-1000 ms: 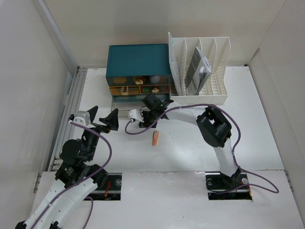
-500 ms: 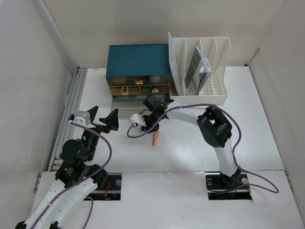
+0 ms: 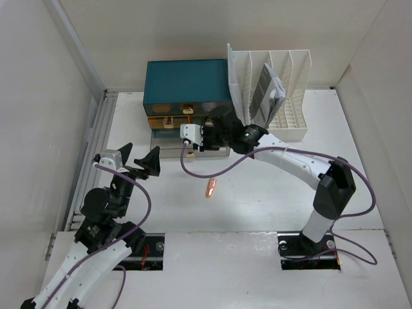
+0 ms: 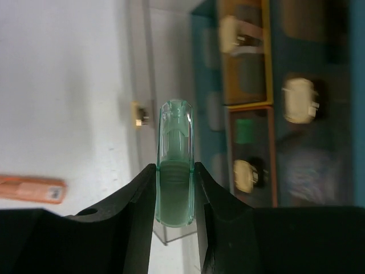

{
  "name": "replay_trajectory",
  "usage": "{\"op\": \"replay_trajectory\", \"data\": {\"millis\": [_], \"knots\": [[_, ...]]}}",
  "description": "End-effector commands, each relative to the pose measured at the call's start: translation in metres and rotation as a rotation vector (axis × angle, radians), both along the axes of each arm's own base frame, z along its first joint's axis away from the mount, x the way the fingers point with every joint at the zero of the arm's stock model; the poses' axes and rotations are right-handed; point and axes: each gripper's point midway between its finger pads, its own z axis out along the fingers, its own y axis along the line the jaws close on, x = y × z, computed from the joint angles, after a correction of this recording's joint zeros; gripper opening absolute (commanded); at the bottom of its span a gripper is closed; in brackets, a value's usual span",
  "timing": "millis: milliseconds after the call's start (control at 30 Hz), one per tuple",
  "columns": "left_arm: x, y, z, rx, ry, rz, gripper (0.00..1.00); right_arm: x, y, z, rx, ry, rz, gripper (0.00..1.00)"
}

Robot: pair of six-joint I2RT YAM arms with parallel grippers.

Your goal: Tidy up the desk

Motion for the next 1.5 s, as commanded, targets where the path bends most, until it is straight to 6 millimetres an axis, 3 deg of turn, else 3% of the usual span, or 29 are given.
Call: {"op": "replay_trajectory", "data": {"millis": [0, 33, 133, 367, 567, 767, 933, 1033, 1133, 1167, 1200, 1233, 1300, 1367, 1467], "knots": [[-0.002, 0.004, 0.018, -0.019, -0.044, 0.014, 0.92, 0.044, -0.014, 0.015, 0.063, -0.126, -0.225, 0.15], [-0.002, 0.004, 0.018, -0.019, -0.044, 0.014, 0.92, 0.056, -0.023, 0.020, 0.050, -0.173, -0.294, 0.15], [0.001, 0.004, 0.016, -0.016, -0.035, 0.023, 0.92, 0.080, -0.040, 0.007, 0.009, -0.216, -0.419, 0.15], [0.002, 0.003, 0.014, -0.010, -0.027, 0.023, 0.92, 0.111, -0.060, -0.004, -0.024, -0.243, -0.536, 0.18], [0.002, 0.003, 0.014, -0.010, -0.027, 0.023, 0.92, 0.120, -0.064, -0.017, -0.052, -0.246, -0.567, 0.24], [0.002, 0.003, 0.014, -0.010, -0.027, 0.023, 0.92, 0.115, -0.059, -0.030, -0.060, -0.212, -0.528, 0.33], [0.002, 0.003, 0.014, -0.010, -0.027, 0.023, 0.92, 0.106, -0.053, -0.034, -0.072, -0.162, -0.474, 0.54], [0.002, 0.003, 0.014, -0.010, -0.027, 0.023, 0.92, 0.097, -0.048, -0.024, -0.043, -0.139, -0.427, 0.55], [0.002, 0.003, 0.014, -0.010, -0.027, 0.023, 0.92, 0.075, -0.039, -0.021, -0.009, -0.072, -0.325, 0.55], [0.002, 0.003, 0.014, -0.010, -0.027, 0.023, 0.92, 0.064, -0.036, -0.007, 0.018, -0.071, -0.270, 0.55], [0.002, 0.003, 0.014, -0.010, -0.027, 0.023, 0.92, 0.046, -0.025, -0.003, 0.065, -0.011, -0.137, 0.55], [0.002, 0.003, 0.014, -0.010, -0.027, 0.023, 0.92, 0.021, -0.030, -0.014, 0.030, 0.067, -0.037, 0.55], [0.003, 0.005, 0.014, -0.012, -0.026, 0.032, 0.92, -0.022, -0.027, -0.008, 0.061, 0.108, 0.265, 0.54], [0.003, 0.005, 0.014, -0.012, -0.026, 0.032, 0.92, -0.051, -0.040, -0.022, 0.012, 0.139, 0.443, 0.54], [0.003, 0.005, 0.014, -0.012, -0.026, 0.032, 0.92, -0.077, -0.050, -0.045, -0.036, 0.217, 0.580, 0.54]]}}
